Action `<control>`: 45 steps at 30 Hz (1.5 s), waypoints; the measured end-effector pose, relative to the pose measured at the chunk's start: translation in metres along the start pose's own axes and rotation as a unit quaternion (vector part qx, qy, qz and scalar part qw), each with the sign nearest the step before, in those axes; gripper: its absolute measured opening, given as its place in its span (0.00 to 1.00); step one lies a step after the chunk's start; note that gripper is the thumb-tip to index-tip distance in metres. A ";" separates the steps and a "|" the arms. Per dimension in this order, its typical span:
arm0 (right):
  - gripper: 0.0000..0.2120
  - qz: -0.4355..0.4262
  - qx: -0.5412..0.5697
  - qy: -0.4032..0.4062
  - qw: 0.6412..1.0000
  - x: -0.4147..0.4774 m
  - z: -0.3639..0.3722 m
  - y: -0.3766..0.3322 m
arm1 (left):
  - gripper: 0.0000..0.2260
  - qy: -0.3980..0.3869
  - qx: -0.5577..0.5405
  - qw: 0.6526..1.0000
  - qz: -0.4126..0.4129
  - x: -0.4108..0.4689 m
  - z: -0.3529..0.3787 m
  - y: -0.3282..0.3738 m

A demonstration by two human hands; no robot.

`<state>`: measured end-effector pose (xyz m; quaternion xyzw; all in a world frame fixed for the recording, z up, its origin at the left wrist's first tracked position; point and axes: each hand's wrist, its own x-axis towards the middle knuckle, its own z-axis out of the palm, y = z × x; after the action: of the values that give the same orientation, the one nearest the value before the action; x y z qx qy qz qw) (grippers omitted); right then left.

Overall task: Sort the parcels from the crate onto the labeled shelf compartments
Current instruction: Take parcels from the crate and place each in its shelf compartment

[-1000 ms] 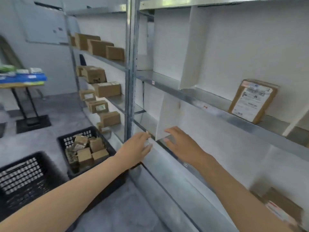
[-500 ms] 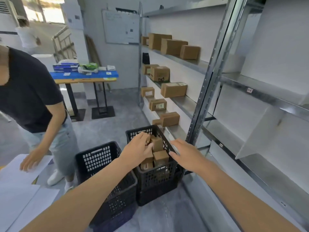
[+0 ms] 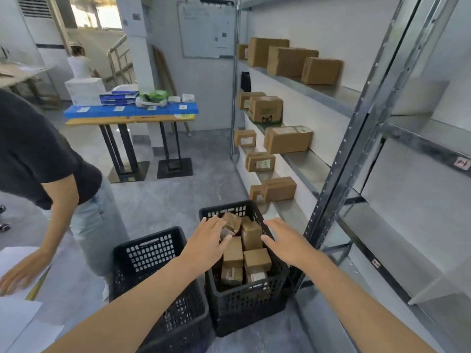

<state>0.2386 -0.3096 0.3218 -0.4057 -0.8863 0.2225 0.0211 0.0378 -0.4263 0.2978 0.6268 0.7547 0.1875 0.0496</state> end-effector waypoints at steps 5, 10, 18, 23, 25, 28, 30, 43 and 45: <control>0.26 -0.013 0.026 -0.037 0.999 0.059 -0.006 0.043 | 0.18 -0.007 0.006 1.000 -0.024 0.067 0.025 0.008; 0.26 -0.012 0.025 -0.059 0.998 0.109 -0.009 0.080 | 0.20 -0.023 0.009 0.999 -0.027 0.111 0.058 0.011; 0.24 -0.015 0.049 -0.110 0.993 0.181 0.014 0.089 | 0.20 -0.040 -0.008 0.998 -0.038 0.174 0.098 -0.029; 0.25 0.025 0.069 -0.127 0.989 0.218 0.040 0.092 | 0.18 -0.090 -0.042 0.994 -0.045 0.205 0.133 -0.067; 0.26 0.050 0.072 -0.145 0.986 0.231 0.051 0.097 | 0.18 -0.111 -0.061 0.991 -0.051 0.214 0.148 -0.083; 0.26 0.090 0.069 -0.165 0.980 0.256 0.066 0.111 | 0.18 -0.133 -0.075 0.986 -0.061 0.228 0.173 -0.108; 0.26 0.116 0.073 -0.170 0.976 0.272 0.075 0.121 | 0.17 -0.143 -0.101 0.981 -0.082 0.235 0.190 -0.123; 0.27 0.223 0.118 -0.257 0.933 0.334 0.179 0.209 | 0.15 -0.268 -0.181 0.917 -0.231 0.273 0.324 -0.141; 0.28 0.237 0.125 -0.265 0.926 0.342 0.201 0.226 | 0.15 -0.283 -0.179 0.909 -0.249 0.273 0.352 -0.138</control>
<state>0.1257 -0.0070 -0.0009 -0.5242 -0.7026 0.4293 -0.2174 -0.0384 -0.1052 -0.0318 0.4260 0.7944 0.1156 0.4172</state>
